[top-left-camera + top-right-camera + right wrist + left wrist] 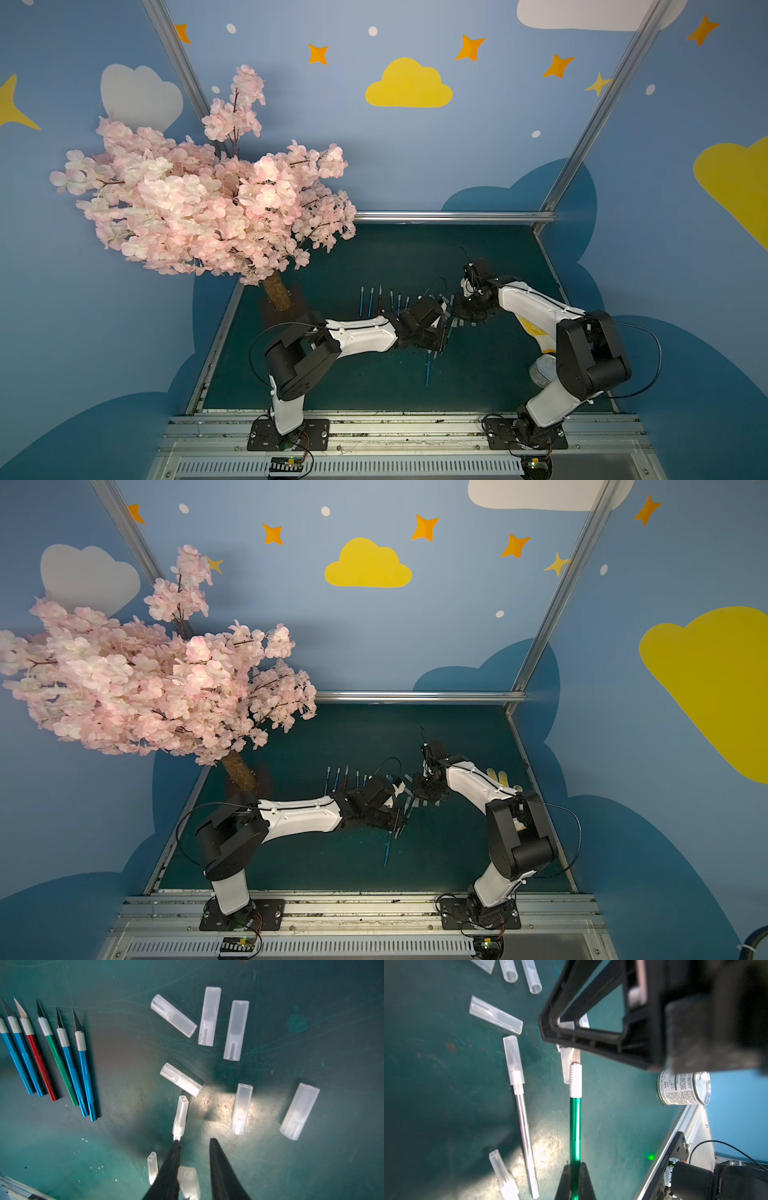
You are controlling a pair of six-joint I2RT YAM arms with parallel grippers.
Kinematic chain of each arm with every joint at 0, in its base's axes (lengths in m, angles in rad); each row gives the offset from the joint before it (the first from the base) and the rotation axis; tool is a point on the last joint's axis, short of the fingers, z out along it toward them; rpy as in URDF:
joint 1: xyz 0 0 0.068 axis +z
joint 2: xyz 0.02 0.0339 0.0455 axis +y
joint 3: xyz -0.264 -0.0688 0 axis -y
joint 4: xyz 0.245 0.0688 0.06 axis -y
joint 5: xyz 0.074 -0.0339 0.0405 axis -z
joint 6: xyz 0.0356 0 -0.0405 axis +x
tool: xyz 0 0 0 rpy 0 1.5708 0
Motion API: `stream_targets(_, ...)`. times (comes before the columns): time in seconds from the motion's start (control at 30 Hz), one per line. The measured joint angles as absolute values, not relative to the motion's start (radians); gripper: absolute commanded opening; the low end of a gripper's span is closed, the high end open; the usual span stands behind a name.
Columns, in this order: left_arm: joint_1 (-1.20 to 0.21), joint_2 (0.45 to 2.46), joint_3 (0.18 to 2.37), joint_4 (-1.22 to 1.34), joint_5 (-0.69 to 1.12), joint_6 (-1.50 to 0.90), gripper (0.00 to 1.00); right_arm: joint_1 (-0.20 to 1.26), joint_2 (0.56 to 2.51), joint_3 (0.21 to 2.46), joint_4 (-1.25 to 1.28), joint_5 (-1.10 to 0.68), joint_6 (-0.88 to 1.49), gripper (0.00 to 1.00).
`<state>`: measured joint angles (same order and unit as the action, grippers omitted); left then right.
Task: Remove protective caps from carving knives
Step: Place the protective sleeve at the center of the board.
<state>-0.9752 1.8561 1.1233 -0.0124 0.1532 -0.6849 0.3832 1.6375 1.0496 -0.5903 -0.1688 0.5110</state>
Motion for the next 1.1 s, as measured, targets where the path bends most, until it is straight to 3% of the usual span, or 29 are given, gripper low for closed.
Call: stream_targets(1.1, -0.959, 1.939, 1.176, -0.033, 0.184, -0.704, 0.05, 0.374, 1.637, 1.079, -0.629, -0.135, 0.511, 0.26)
